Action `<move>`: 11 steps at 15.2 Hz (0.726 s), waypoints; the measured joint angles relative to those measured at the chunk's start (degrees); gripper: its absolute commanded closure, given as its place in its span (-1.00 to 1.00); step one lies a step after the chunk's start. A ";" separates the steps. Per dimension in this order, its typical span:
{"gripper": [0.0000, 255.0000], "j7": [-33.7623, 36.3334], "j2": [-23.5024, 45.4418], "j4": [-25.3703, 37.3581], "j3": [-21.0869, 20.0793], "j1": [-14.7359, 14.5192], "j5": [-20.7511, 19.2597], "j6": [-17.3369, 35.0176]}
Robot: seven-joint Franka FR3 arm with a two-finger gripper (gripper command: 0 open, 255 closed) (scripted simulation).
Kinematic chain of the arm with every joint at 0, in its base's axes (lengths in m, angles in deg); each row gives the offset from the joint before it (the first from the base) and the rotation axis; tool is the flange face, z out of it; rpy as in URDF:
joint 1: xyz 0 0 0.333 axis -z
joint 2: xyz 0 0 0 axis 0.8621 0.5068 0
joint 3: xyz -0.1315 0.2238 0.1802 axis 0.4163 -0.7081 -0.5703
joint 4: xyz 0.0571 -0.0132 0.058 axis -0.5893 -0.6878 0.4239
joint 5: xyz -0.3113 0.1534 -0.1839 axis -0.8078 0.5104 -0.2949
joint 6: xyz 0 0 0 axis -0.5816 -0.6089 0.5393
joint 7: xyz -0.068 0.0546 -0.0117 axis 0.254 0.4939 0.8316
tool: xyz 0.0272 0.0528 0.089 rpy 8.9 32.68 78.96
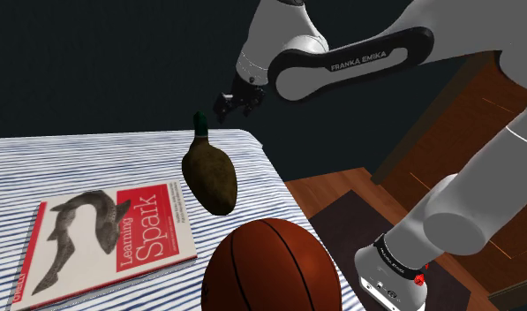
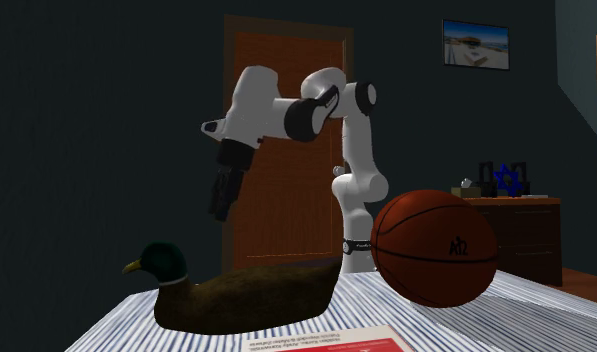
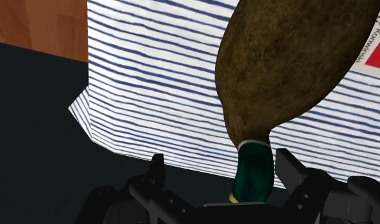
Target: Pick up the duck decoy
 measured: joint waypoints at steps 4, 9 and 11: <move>-1.00 5.96 8.37 7.41 -0.37 -2.03 -6.56 1.17; -1.00 9.88 14.08 11.73 0.33 -4.07 -11.05 2.45; -1.00 10.71 14.83 11.29 0.61 -4.32 -11.90 3.51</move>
